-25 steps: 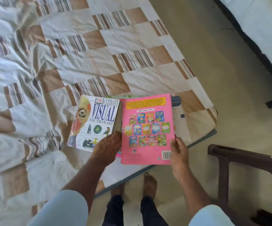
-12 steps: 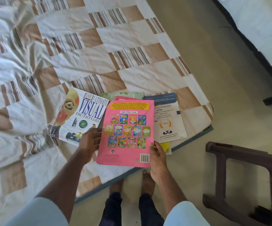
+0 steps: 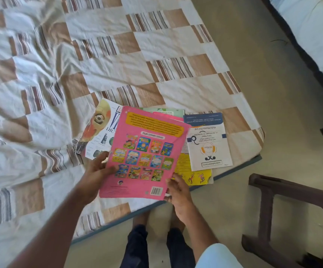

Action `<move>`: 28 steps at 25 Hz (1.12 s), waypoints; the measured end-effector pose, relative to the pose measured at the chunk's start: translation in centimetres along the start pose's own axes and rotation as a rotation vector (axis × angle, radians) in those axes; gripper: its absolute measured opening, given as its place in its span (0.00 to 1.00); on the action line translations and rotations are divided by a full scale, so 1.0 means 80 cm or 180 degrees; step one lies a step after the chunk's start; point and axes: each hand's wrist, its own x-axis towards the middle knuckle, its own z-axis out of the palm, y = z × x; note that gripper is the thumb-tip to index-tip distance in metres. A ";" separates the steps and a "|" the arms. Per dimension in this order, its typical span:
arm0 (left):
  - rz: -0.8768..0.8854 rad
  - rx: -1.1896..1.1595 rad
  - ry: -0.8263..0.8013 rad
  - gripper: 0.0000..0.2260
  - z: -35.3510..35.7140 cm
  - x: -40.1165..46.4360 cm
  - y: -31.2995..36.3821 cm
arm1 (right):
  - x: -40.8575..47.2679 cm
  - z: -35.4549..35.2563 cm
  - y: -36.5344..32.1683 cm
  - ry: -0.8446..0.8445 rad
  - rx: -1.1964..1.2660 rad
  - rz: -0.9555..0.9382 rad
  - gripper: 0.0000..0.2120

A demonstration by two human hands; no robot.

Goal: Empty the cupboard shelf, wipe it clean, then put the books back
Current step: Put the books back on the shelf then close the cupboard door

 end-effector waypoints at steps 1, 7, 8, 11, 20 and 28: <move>-0.0040 0.0034 0.0012 0.19 -0.015 -0.006 0.002 | 0.006 0.012 0.007 -0.0113 -0.0201 -0.0043 0.09; -0.0079 0.0432 0.0788 0.14 -0.072 -0.021 -0.015 | 0.040 0.069 0.027 0.0778 -0.0479 0.0749 0.10; -0.0104 0.0466 0.0804 0.14 -0.074 -0.022 -0.017 | 0.044 0.072 0.025 0.1168 0.0043 0.0952 0.09; -0.0060 0.0563 0.0790 0.13 -0.075 -0.021 -0.018 | 0.066 0.074 0.030 0.2118 0.0353 0.1005 0.05; -0.0075 0.0769 0.1042 0.12 -0.087 -0.032 -0.015 | 0.078 0.090 0.022 0.1953 -0.1565 0.0395 0.34; -0.0125 0.0867 0.1126 0.13 -0.096 -0.032 -0.022 | 0.115 0.086 0.014 0.2057 -0.0894 0.0813 0.35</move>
